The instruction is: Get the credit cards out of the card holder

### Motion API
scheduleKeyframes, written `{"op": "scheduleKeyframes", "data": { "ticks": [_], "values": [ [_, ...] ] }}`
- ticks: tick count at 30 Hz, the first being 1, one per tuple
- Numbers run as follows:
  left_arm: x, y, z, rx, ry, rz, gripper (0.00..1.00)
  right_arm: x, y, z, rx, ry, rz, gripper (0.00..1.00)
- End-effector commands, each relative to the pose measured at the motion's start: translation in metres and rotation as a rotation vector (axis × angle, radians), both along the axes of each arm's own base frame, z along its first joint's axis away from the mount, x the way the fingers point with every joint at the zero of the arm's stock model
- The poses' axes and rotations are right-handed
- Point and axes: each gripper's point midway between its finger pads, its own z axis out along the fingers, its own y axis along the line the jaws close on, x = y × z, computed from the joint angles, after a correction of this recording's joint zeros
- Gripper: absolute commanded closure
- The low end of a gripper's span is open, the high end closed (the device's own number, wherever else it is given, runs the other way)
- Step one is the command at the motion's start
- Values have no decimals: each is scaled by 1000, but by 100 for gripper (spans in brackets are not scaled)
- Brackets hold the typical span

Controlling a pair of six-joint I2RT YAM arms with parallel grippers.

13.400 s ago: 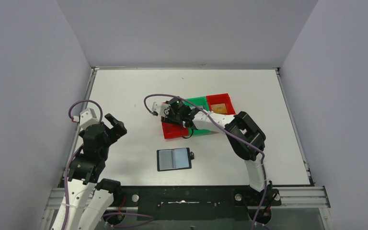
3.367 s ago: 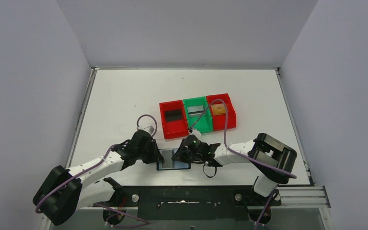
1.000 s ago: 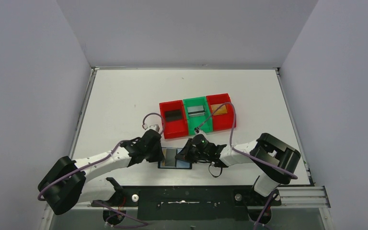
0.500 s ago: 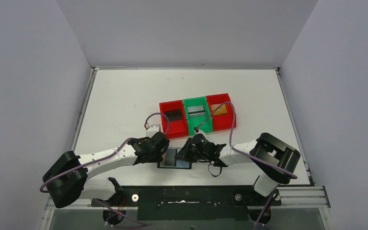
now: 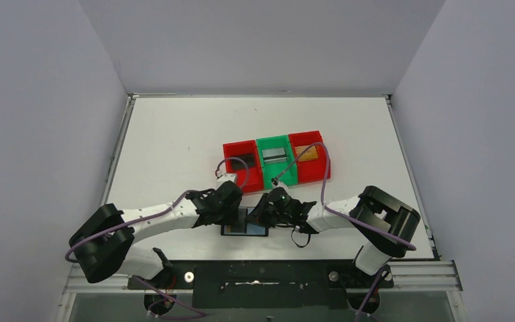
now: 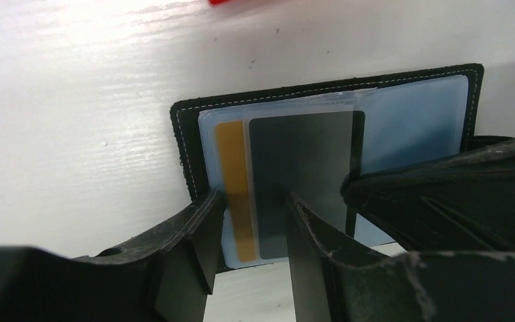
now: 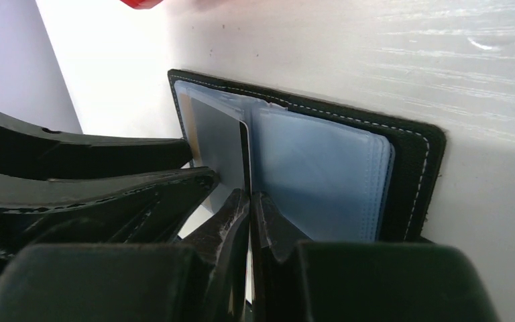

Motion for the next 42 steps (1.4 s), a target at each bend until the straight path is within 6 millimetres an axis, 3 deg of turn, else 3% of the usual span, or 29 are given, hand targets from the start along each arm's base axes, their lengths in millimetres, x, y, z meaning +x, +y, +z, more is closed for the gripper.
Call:
{"op": "scheduleKeyframes", "data": {
  "ticks": [1, 8, 16, 42],
  "values": [
    [2, -16, 1, -26, 1, -47, 62, 7, 8, 11, 30, -30, 1, 96],
    [-4, 19, -15, 163, 35, 47, 67, 7, 7, 15, 33, -37, -4, 96],
    [-11, 32, -26, 211, 53, 83, 72, 8, 2, 18, 42, -44, -21, 100],
    [-12, 35, -33, 214, 50, 87, 83, 7, -10, 21, 31, -19, -65, 98]
  ]
}}
